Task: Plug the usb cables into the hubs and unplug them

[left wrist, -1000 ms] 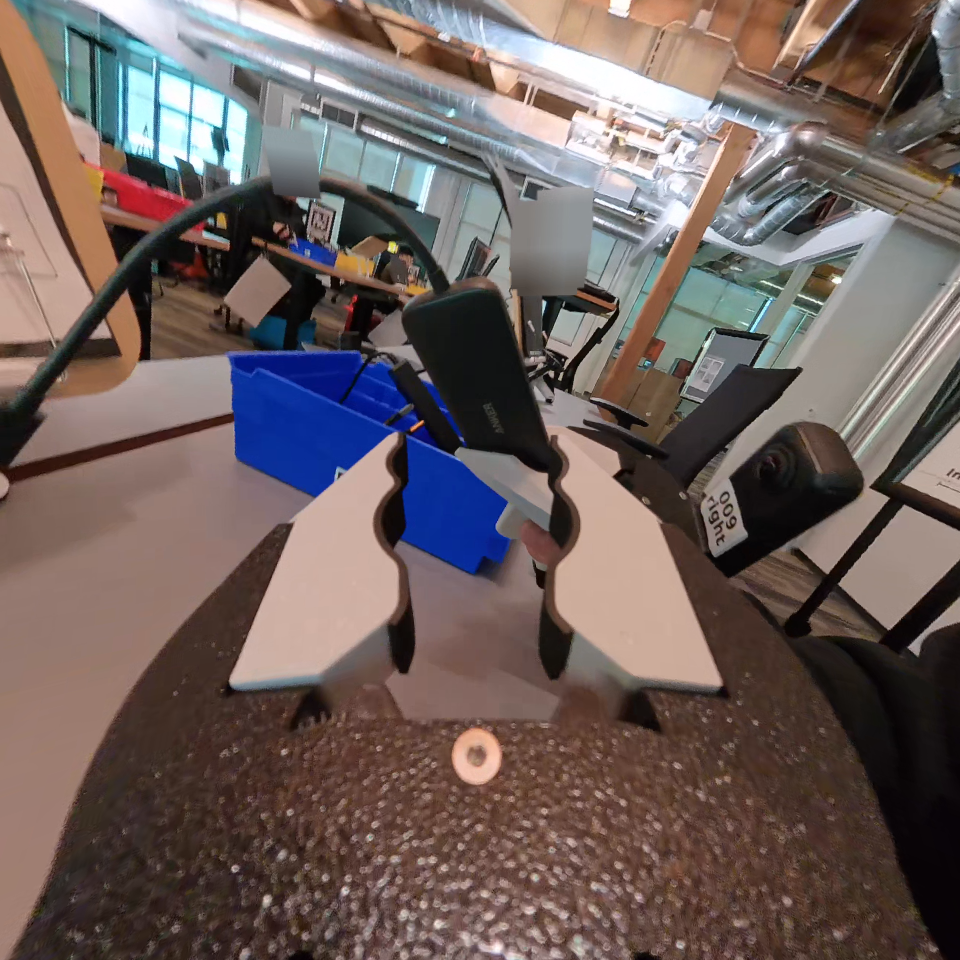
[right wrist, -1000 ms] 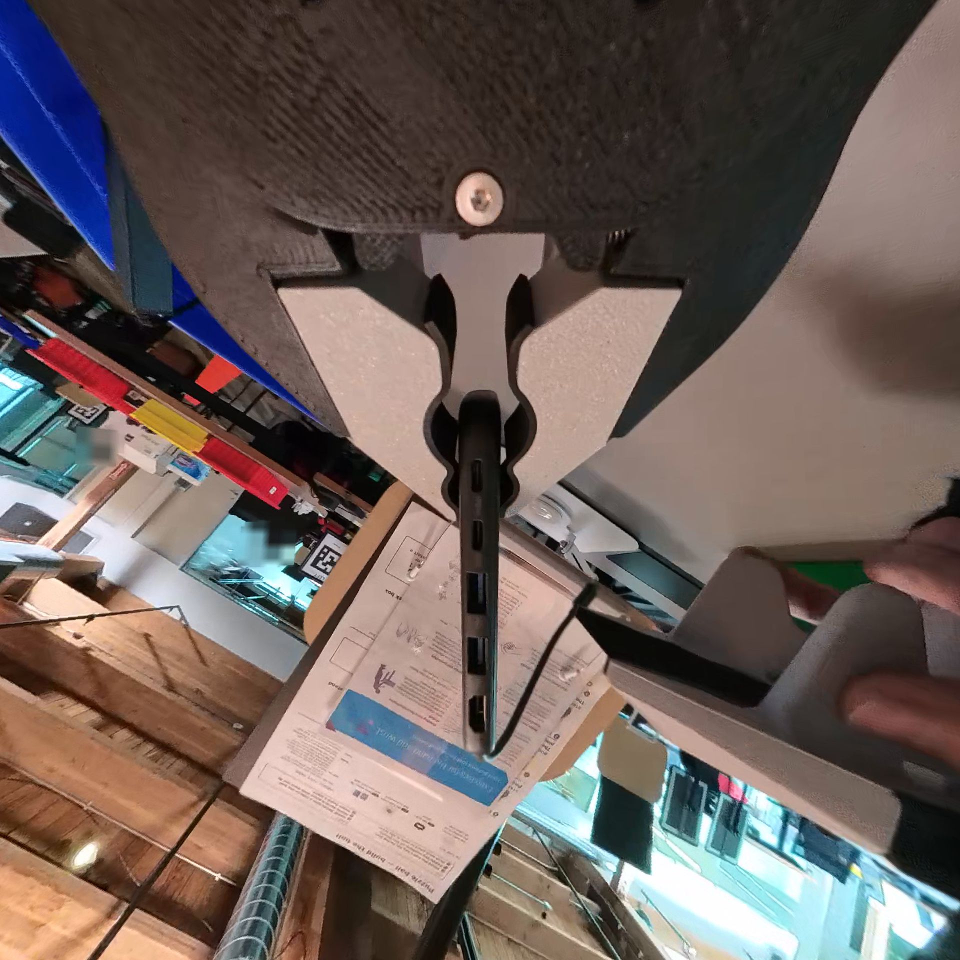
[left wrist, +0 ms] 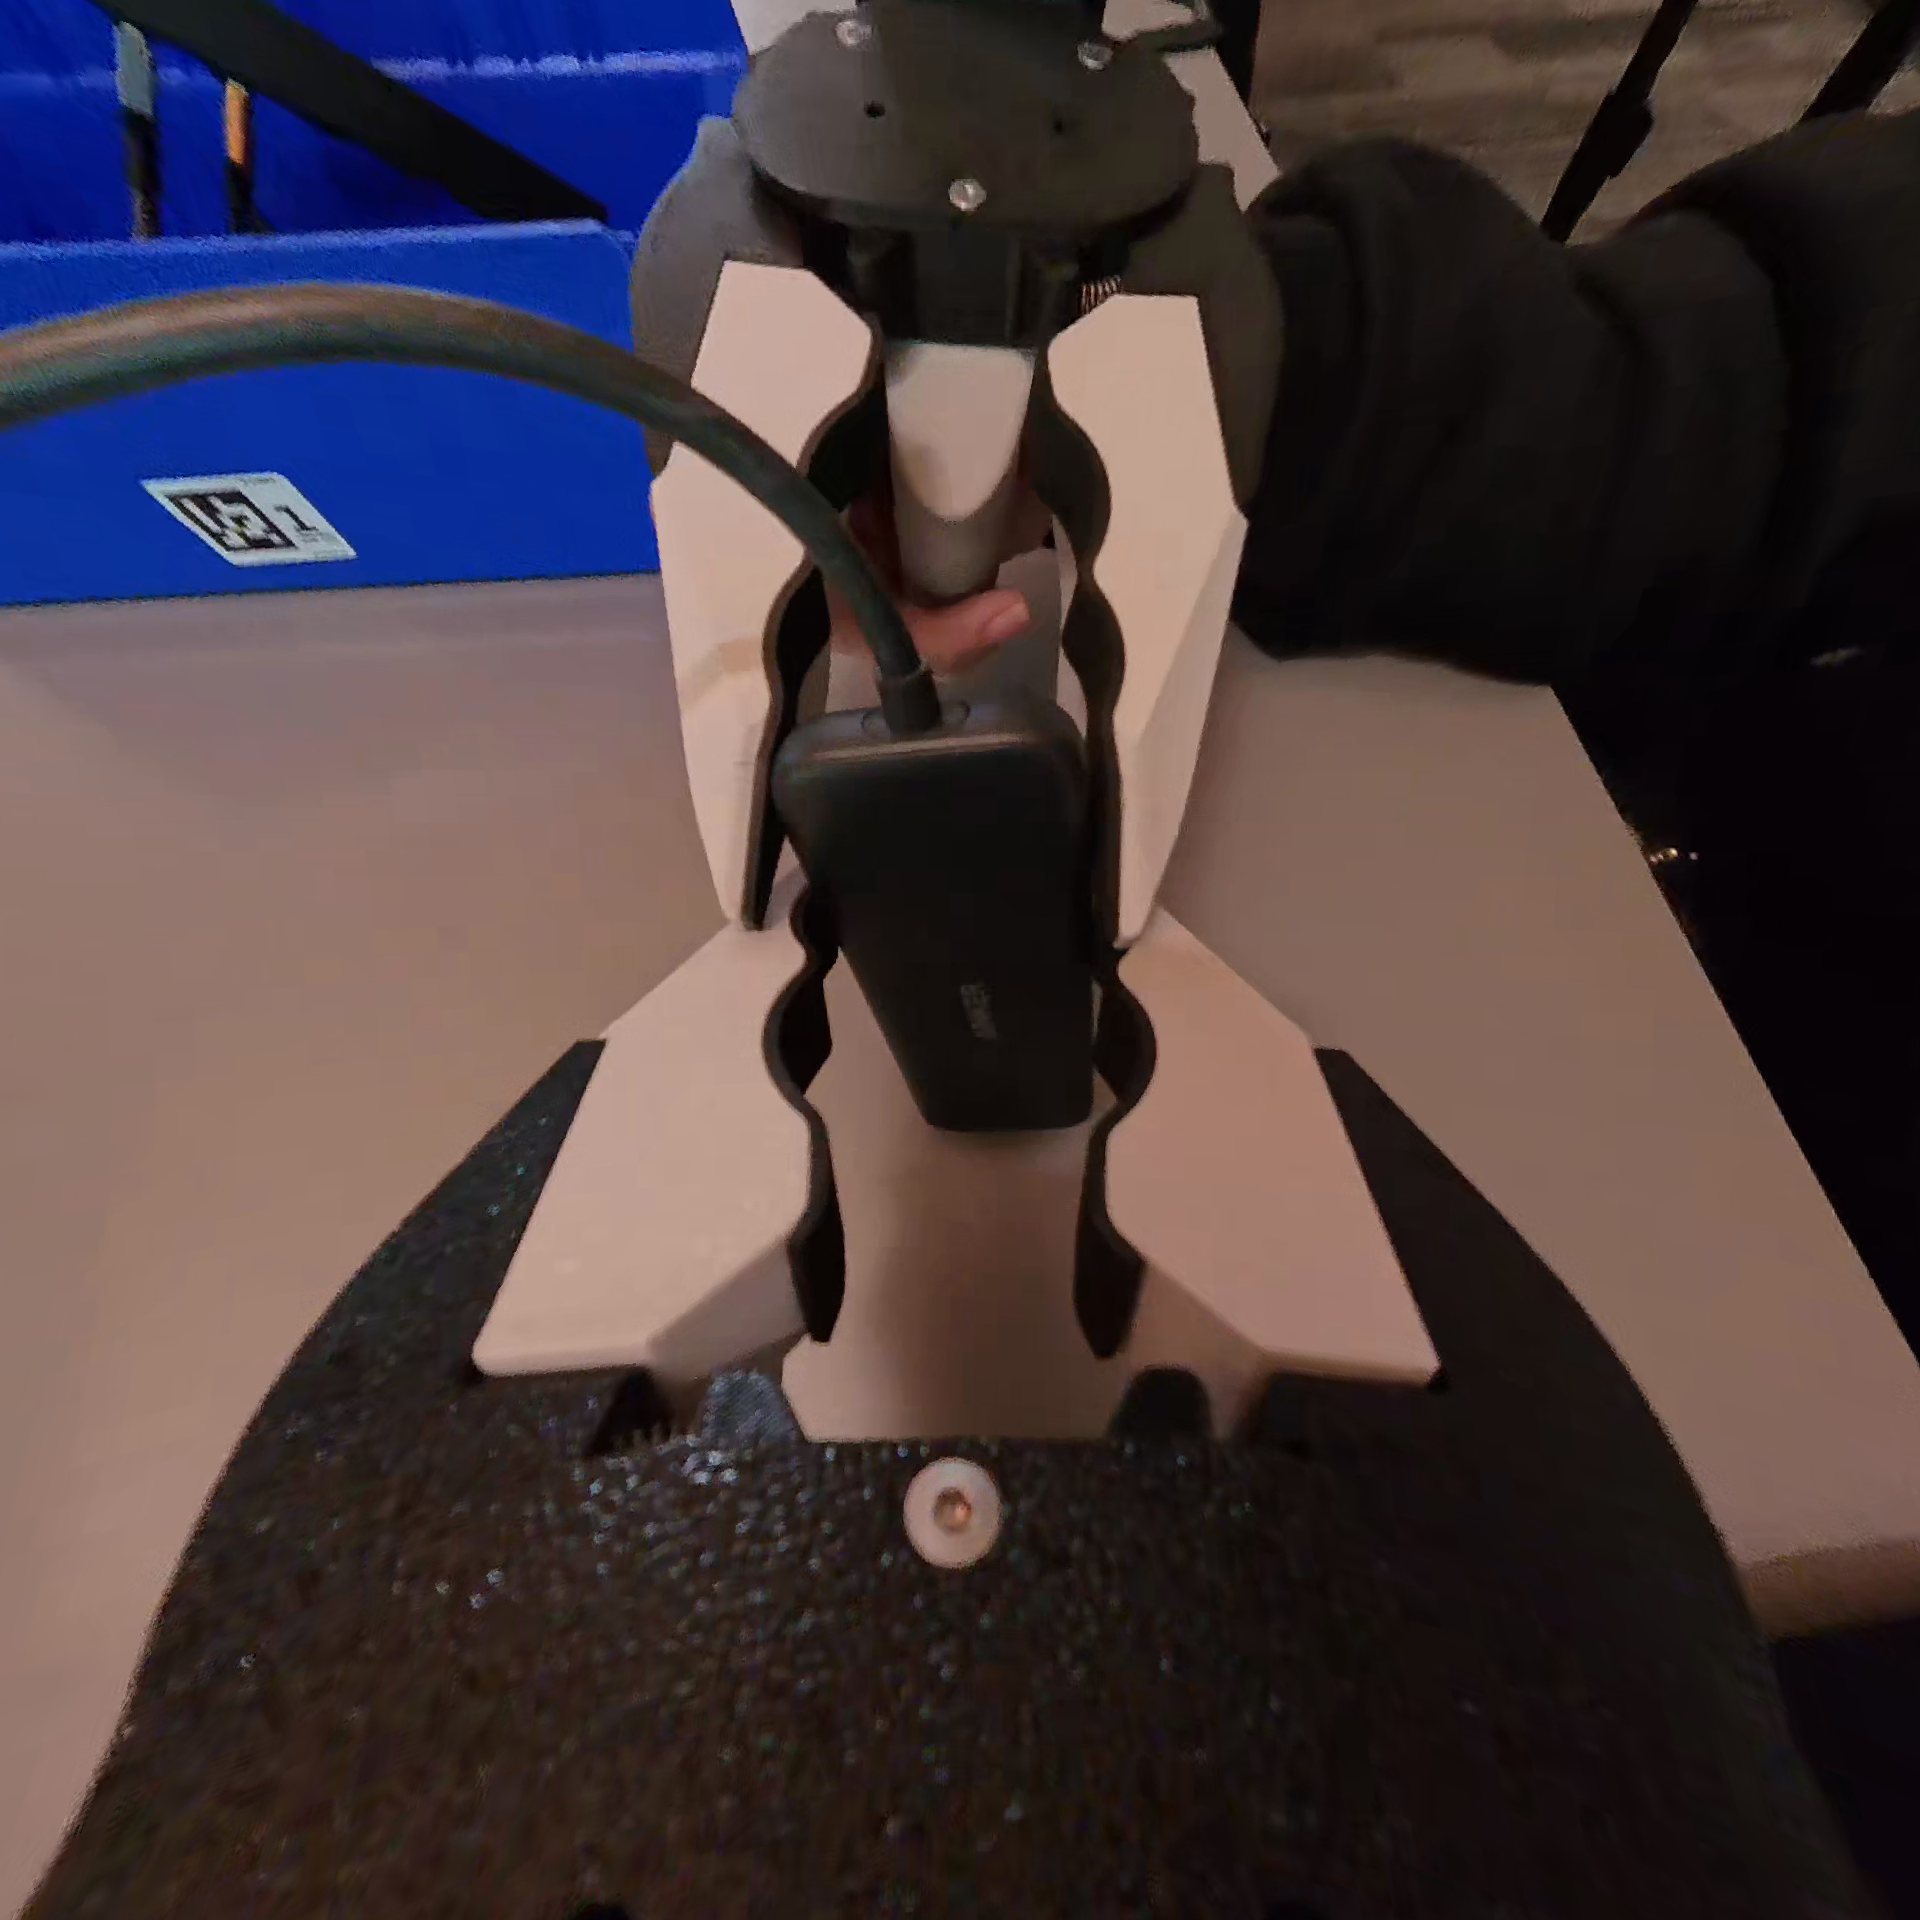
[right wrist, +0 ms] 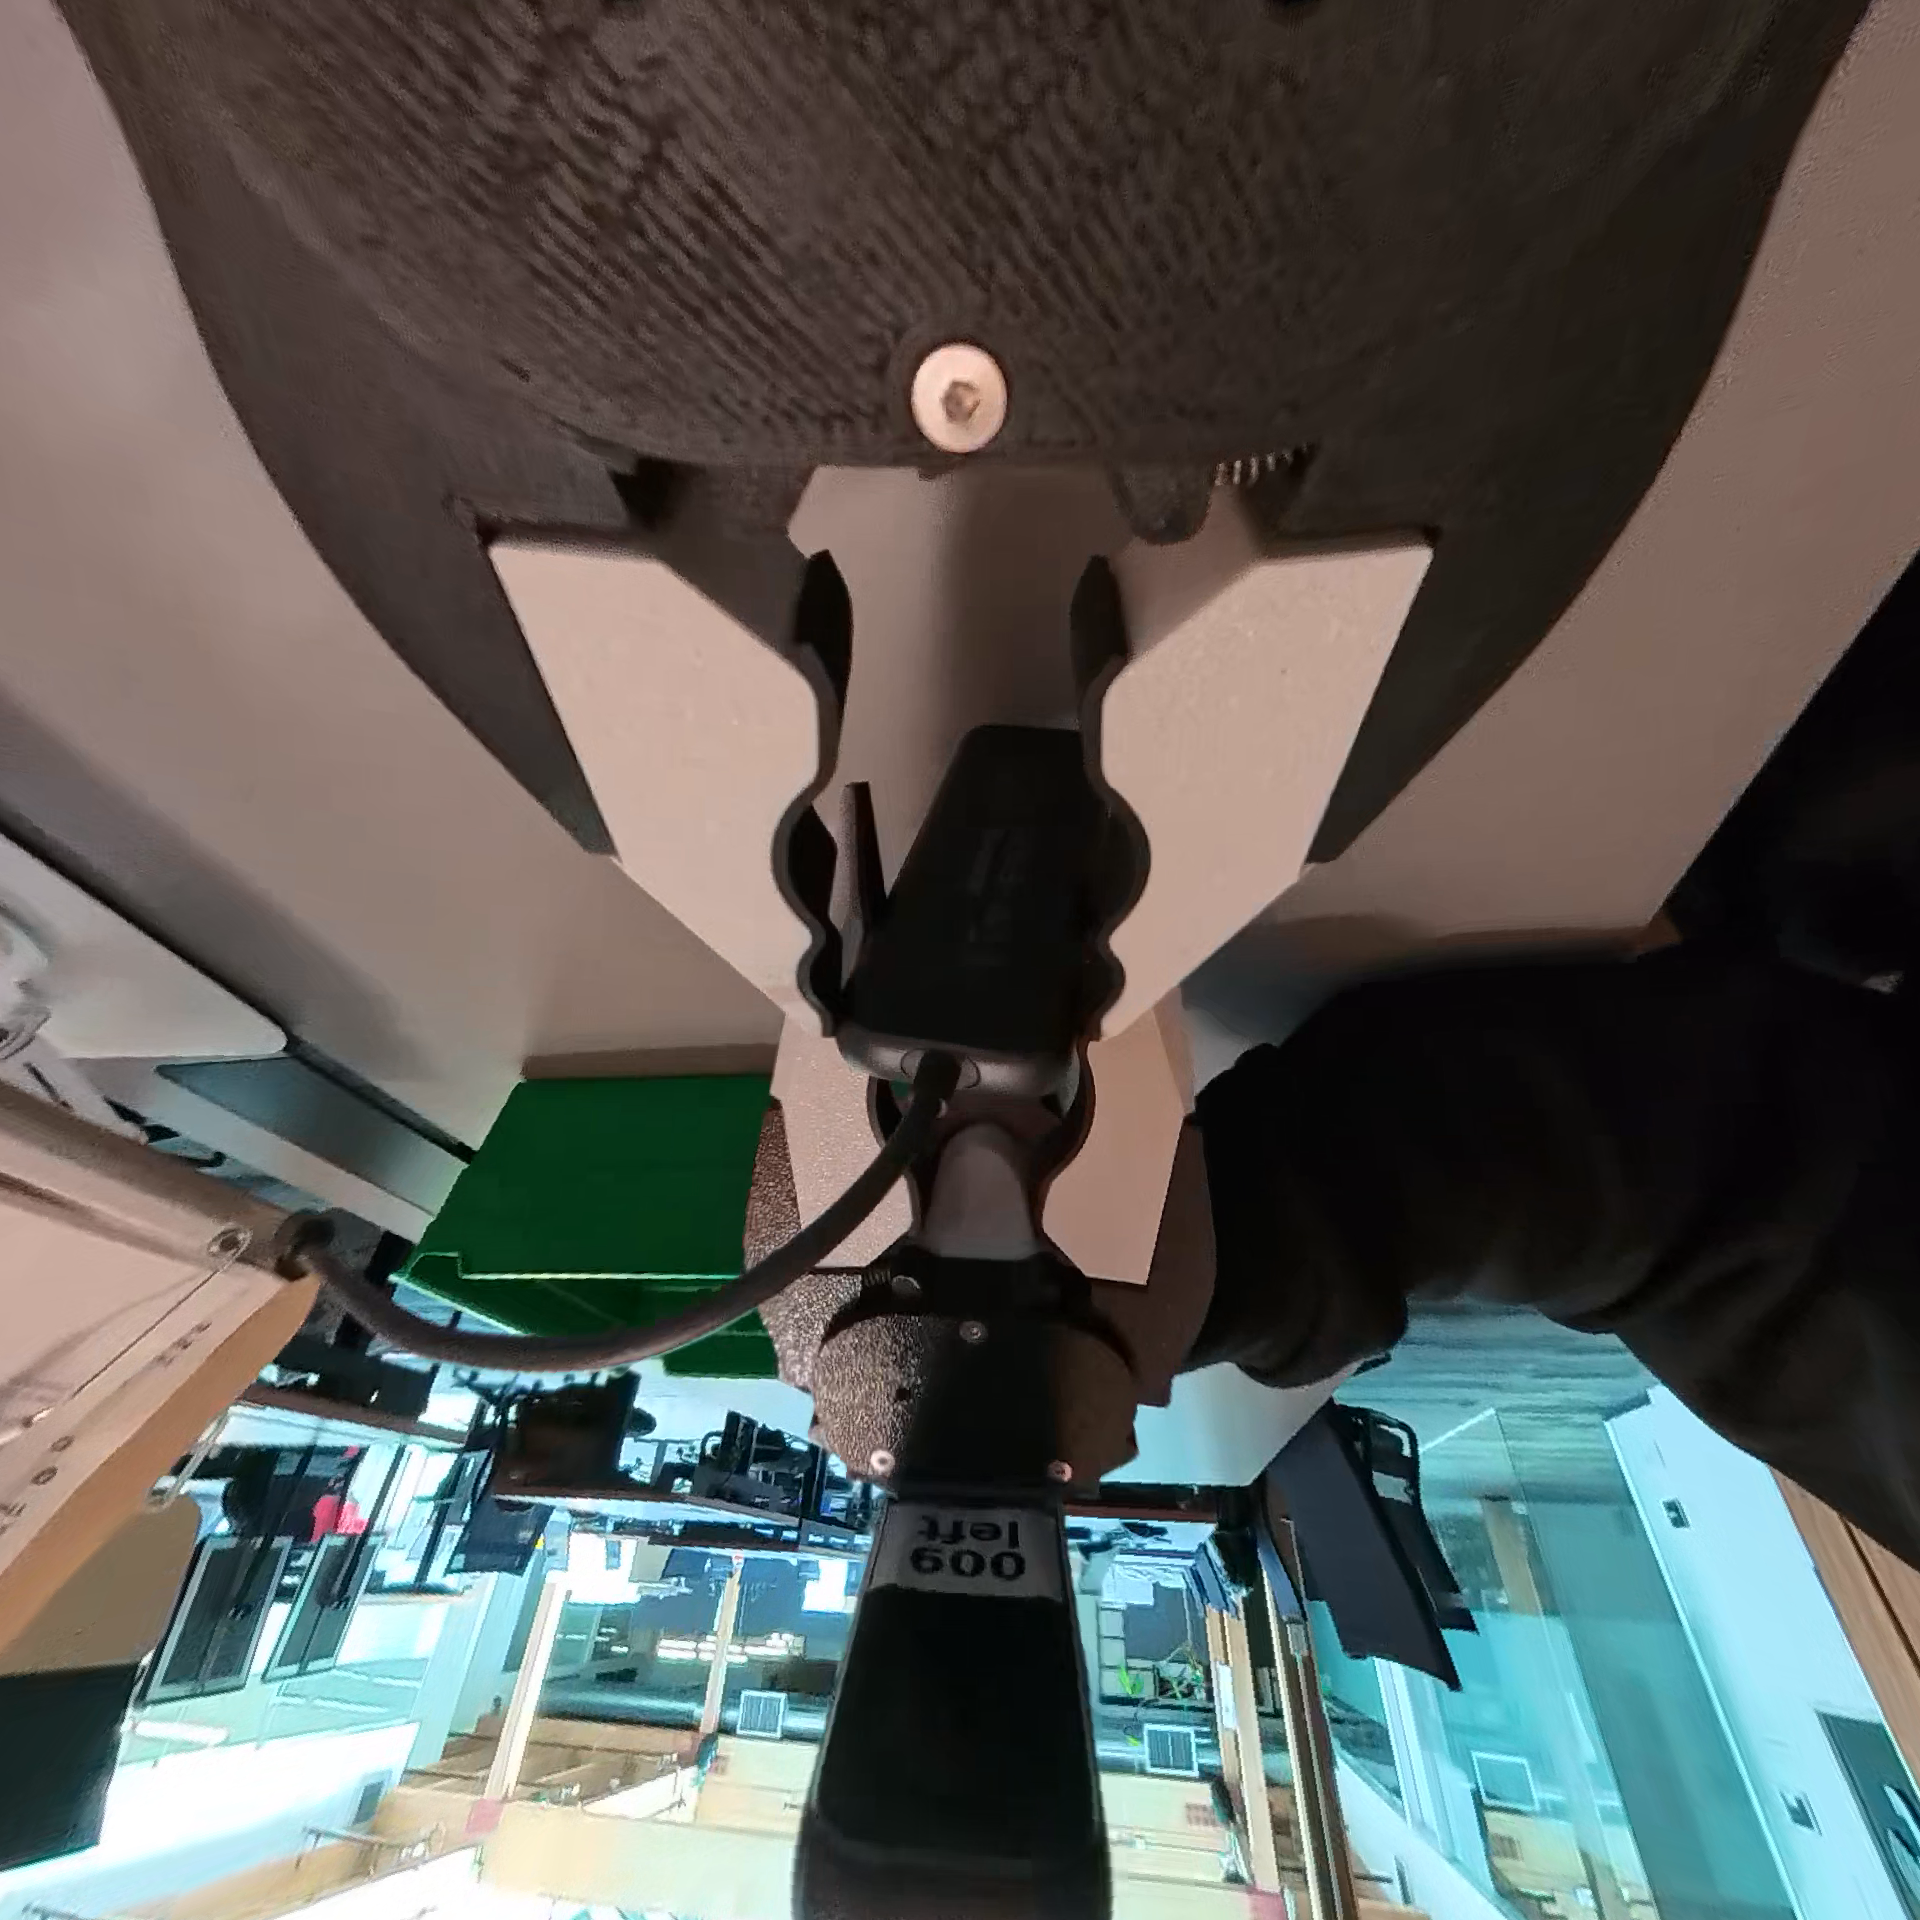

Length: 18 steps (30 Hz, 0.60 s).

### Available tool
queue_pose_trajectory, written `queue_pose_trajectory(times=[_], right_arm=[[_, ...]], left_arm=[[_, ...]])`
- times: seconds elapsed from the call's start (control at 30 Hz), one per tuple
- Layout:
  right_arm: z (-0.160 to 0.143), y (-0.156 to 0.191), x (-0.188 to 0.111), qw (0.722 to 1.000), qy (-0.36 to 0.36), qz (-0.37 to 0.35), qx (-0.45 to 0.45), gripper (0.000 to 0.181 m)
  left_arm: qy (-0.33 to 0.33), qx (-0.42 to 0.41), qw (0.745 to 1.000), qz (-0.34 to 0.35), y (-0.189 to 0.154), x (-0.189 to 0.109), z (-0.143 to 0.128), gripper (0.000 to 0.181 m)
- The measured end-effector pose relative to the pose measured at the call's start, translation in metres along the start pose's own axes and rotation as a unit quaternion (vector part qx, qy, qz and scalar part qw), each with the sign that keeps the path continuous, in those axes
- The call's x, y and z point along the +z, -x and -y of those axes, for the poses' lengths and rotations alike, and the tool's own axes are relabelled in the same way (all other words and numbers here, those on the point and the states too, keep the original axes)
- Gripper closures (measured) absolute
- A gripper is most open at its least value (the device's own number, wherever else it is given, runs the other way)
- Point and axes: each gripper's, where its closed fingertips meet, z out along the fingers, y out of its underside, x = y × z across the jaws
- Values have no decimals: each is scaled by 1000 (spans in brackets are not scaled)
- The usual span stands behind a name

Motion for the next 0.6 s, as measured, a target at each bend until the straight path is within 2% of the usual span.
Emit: queue_pose_trajectory(times=[0.07,0.1,0.17,0.27,0.33,0.4,0.47,0.6], right_arm=[[7,-1,0,1000,-15,-6,-18,138],[15,-5,-3,999,-38,-22,-24,137],[42,-18,-15,991,-121,-63,-15,138],[79,-42,-55,953,-278,-115,40,138],[85,-58,-77,927,-337,-151,73,138],[92,-61,-92,903,-391,-148,95,138],[95,-63,-98,889,-419,-157,96,139],[97,-58,-95,891,-420,-146,88,138]], left_arm=[[-40,9,999,10,3,-4,11,135],[-80,3,996,29,9,-9,22,135],[-168,-24,984,55,20,-23,44,132],[-232,-60,968,77,34,-34,52,112],[-265,-93,958,66,39,-31,56,99],[-313,-126,940,45,41,-27,65,94],[-375,-154,914,17,40,-29,78,97],[-438,-177,881,-16,37,-32,92,113]])
